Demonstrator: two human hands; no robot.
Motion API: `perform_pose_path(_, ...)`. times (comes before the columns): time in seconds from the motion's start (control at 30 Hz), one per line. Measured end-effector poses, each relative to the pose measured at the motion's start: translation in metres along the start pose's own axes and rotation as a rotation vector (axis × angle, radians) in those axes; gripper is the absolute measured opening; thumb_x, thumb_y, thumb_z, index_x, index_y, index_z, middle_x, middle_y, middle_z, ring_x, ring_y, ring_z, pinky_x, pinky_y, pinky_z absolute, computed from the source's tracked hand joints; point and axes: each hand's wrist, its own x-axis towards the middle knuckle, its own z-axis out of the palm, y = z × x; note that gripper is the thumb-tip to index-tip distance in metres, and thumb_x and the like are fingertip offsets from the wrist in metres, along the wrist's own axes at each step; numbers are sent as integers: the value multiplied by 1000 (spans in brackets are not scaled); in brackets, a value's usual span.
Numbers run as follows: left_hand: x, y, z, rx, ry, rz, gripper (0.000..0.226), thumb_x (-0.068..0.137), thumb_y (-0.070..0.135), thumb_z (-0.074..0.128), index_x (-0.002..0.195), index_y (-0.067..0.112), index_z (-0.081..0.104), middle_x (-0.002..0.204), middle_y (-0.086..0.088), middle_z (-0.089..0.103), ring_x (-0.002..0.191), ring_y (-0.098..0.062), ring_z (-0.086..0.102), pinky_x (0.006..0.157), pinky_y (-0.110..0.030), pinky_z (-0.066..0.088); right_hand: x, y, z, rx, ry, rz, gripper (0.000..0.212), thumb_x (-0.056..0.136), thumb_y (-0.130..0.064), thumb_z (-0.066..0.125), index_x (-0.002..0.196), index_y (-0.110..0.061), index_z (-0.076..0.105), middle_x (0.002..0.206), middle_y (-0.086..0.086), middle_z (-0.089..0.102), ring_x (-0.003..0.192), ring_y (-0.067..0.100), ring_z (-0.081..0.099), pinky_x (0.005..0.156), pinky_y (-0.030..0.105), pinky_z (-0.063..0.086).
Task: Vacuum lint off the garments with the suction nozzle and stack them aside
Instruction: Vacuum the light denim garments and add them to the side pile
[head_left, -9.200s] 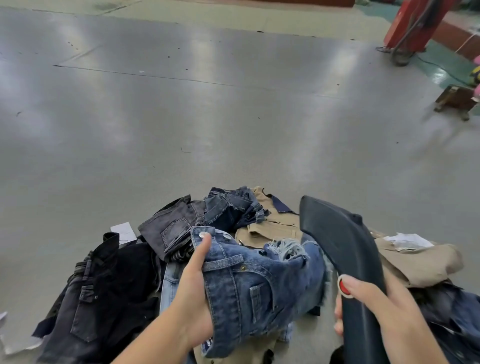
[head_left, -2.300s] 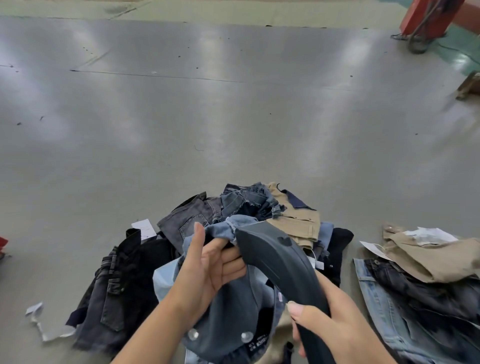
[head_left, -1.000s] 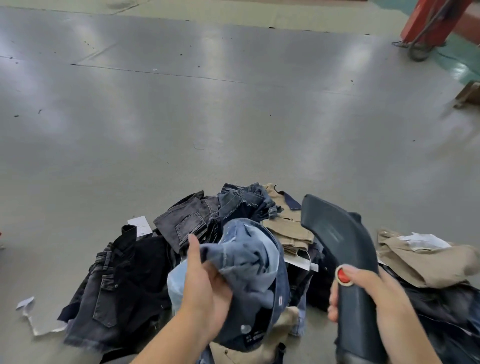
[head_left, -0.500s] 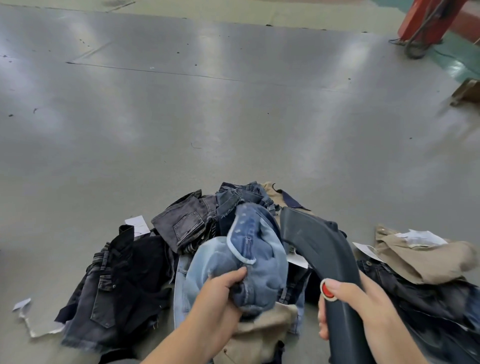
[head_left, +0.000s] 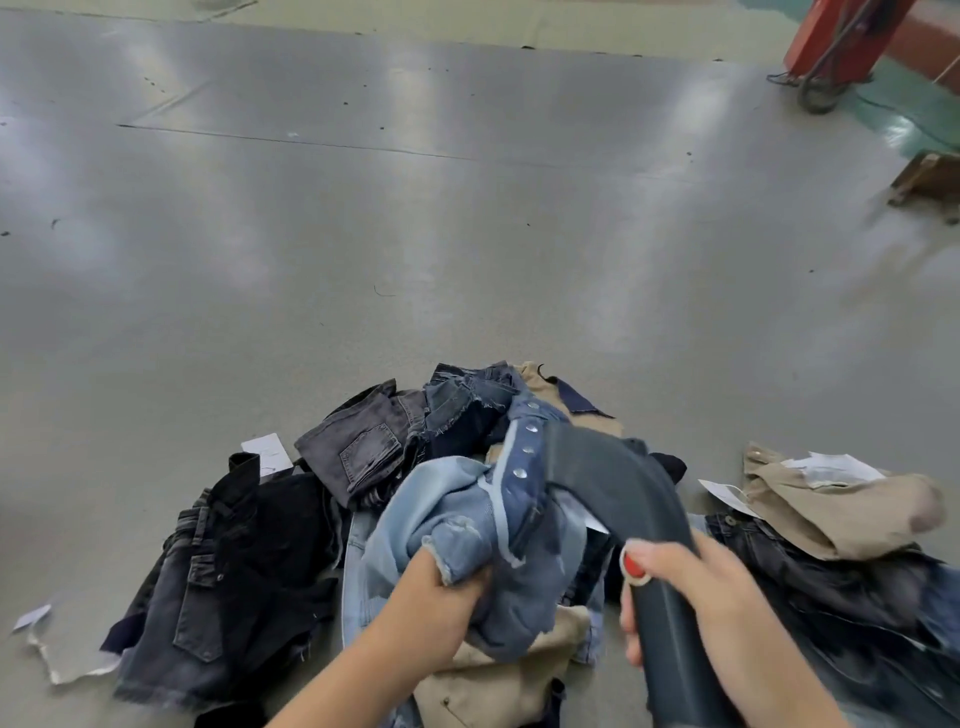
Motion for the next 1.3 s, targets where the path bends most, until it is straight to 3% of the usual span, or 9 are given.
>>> perform_pose_path(0.13,9,-11,2,245,73,60,13,94,-3,48,98,-4,60,93,-16,68,89,-23,62,81,-31,50,2,-9,-11,38,7,21,26,50,-20,77,63,-9,56,58,24,55,44,31,52,41,32,45)
perform_pose_path(0.33,18,-14,0,533,113,139,13,91,3,53,81,12,53,77,-3,55,74,-15,50,60,-11,40,-6,9,3,-9,-228,162,42,45,-36,73,74,-7,66,57,23,57,47,26,53,47,29,44)
perform_pose_path(0.53,12,-22,-9,969,-112,263,24,85,2,53,106,-3,66,108,-17,67,102,-28,62,90,-34,48,8,1,-5,10,-87,156,36,56,-32,68,72,-5,51,56,22,55,41,29,53,41,28,45)
perform_pose_path(0.6,17,-14,-16,901,-119,380,20,75,-3,55,83,9,69,85,-8,70,85,-22,65,76,-24,53,10,1,-7,33,-30,123,34,58,-35,67,70,-6,53,58,21,56,42,29,54,40,28,45)
perform_pose_path(0.7,17,3,-18,908,-84,536,21,55,0,60,60,20,63,60,16,57,59,-3,57,59,-2,33,13,1,-11,86,109,81,34,58,-35,69,72,-7,55,59,21,58,43,29,54,38,29,45)
perform_pose_path(0.8,15,-10,-21,958,-36,255,15,80,3,59,91,1,69,87,-11,70,84,-23,66,68,-16,37,13,-1,-17,116,165,72,34,66,-31,68,78,-2,54,58,20,58,43,30,55,38,31,45)
perform_pose_path(0.97,21,2,-18,1139,-30,463,22,38,2,70,42,17,55,42,4,52,35,-11,50,38,-15,33,1,5,-11,38,22,49,34,54,-27,76,70,-5,56,58,23,57,43,31,54,41,31,46)
perform_pose_path(1.13,24,-6,-26,1162,11,373,17,55,6,81,61,9,65,55,-4,58,49,-17,49,49,-18,31,-8,6,-8,111,64,-111,26,51,-27,75,64,-10,60,57,25,55,42,32,53,40,31,45)
perform_pose_path(1.3,23,-8,-32,1185,13,519,47,14,-7,86,42,18,57,39,4,51,32,-9,47,35,-11,20,0,-1,-30,125,126,-48,41,50,-28,73,71,2,55,59,25,56,44,33,53,38,31,45)
